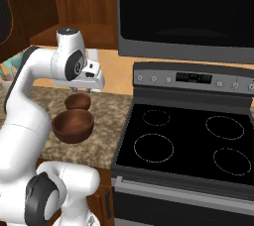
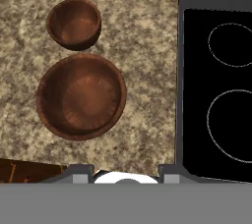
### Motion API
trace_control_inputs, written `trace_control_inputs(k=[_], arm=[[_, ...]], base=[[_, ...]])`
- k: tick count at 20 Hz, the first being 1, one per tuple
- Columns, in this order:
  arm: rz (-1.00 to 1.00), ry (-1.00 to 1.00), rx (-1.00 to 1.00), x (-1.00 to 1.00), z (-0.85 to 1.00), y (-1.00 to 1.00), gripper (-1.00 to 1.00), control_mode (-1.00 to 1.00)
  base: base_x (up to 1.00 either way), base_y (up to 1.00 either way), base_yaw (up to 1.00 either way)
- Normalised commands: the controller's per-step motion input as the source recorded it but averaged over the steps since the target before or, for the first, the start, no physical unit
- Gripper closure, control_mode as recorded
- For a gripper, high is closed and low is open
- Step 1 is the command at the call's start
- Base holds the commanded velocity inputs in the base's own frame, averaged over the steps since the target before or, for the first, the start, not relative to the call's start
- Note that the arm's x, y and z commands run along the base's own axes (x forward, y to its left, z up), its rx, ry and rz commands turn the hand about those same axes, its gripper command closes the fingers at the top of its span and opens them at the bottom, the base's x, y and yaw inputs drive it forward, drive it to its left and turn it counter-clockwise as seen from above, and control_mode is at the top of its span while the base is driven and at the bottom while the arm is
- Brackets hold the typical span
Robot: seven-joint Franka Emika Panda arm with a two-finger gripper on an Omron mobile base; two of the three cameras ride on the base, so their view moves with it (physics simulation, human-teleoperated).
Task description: Pick up the bowls on the counter and stack them on top of one another in the open cabinet. Place the smaller bowl on top of the larger bowl.
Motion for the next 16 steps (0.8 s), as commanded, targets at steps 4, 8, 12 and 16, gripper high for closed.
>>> trace_control_inputs(k=[4, 8, 12, 16], arm=[[0.00, 0.00, 0.00, -0.16, 0.00, 0.00, -1.00, -1.00], [0.00, 0.00, 0.00, -0.58, -0.08, 0.00, -1.00, -1.00], [0.00, 0.00, 0.00, -0.31, -0.31, 0.00, -1.00, -1.00], [0.00, 0.00, 0.00, -0.06, -0.36, 0.00, -1.00, -1.00]], base=[[0.00, 0.00, 0.00], [0.00, 0.00, 0.00], [0.00, 0.00, 0.00], [0.00, 0.00, 0.00]])
